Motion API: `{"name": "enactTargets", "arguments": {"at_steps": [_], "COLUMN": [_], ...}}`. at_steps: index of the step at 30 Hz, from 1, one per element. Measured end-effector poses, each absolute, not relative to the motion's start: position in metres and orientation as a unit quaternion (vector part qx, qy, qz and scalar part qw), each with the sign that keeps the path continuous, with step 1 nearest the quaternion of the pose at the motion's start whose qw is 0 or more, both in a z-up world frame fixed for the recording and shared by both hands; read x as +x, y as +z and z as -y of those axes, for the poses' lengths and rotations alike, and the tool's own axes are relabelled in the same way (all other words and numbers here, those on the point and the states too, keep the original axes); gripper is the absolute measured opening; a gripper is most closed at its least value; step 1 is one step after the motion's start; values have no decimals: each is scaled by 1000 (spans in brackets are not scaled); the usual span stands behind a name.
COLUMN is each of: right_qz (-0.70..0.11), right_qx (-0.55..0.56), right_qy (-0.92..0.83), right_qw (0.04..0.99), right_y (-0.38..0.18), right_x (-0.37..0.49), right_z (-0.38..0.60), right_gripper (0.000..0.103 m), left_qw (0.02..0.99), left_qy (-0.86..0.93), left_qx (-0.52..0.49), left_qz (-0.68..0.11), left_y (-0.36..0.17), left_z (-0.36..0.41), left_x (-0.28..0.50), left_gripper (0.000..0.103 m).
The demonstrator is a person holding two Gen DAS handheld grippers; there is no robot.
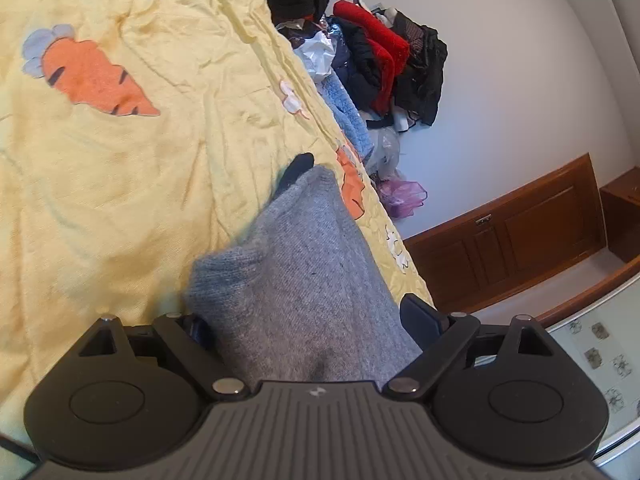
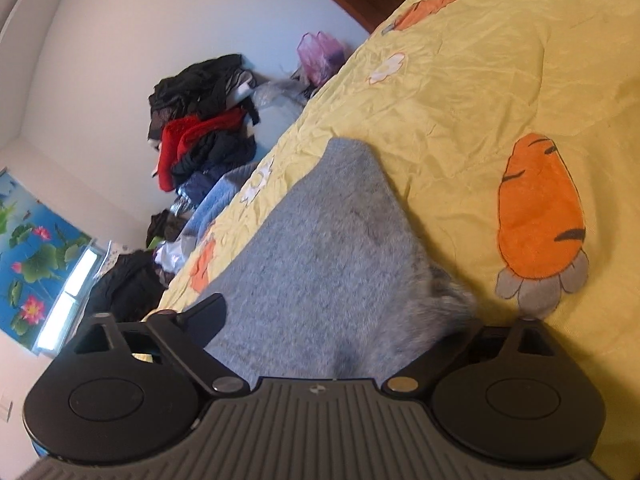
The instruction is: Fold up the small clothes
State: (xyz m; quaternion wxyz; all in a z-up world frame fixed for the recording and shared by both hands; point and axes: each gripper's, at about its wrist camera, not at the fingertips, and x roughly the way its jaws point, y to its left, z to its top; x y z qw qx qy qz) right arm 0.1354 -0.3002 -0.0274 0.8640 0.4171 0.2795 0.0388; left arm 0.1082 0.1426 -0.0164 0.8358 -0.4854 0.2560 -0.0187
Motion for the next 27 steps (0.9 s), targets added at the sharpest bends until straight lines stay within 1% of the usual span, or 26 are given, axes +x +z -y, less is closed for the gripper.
{"name": "enactTargets", "arguments": {"at_steps": [1, 2, 3, 4, 5, 6, 7, 12, 16, 20, 23, 27], "right_qz": [-280, -285, -294, -308, -319, -314, -311, -306, -275, -267, -270, -306], "right_qx": [414, 412, 412, 419, 431, 448, 456, 435, 476, 476, 473, 458], "right_qy": [38, 35, 31, 30, 28, 34, 39, 49, 76, 108, 127, 131], "right_qw": [865, 865, 862, 854, 844, 837, 833, 845, 832, 831, 829, 824], "right_y": [-28, -29, -32, -38, -44, -50, -53, -42, -17, 6, 15, 7], "right_x": [139, 143, 147, 150, 152, 150, 148, 150, 143, 118, 83, 29], "right_z": [300, 299, 299, 301, 304, 308, 311, 308, 322, 335, 343, 348], "right_gripper": [84, 66, 39, 27, 21, 19, 19, 19, 16, 15, 15, 15], "left_qw": [838, 837, 833, 827, 823, 819, 817, 831, 835, 839, 831, 832], "left_qy": [-14, -4, 6, 16, 17, 14, 16, 39, 9, -27, -37, -20], "left_qx": [-478, -474, -475, -479, -488, -495, -495, -463, -475, -476, -481, -446], "left_qz": [-262, -273, -285, -292, -292, -292, -295, -307, -278, -263, -278, -330], "left_y": [-17, -20, -24, -30, -35, -37, -38, -20, 14, 39, 39, 16], "left_z": [-140, -139, -139, -142, -145, -148, -150, -144, -145, -148, -155, -162], "left_x": [111, 113, 114, 114, 112, 111, 111, 111, 93, 61, 30, -13], "left_gripper": [75, 51, 39, 19, 16, 14, 9, 6, 6, 6, 6, 6]}}
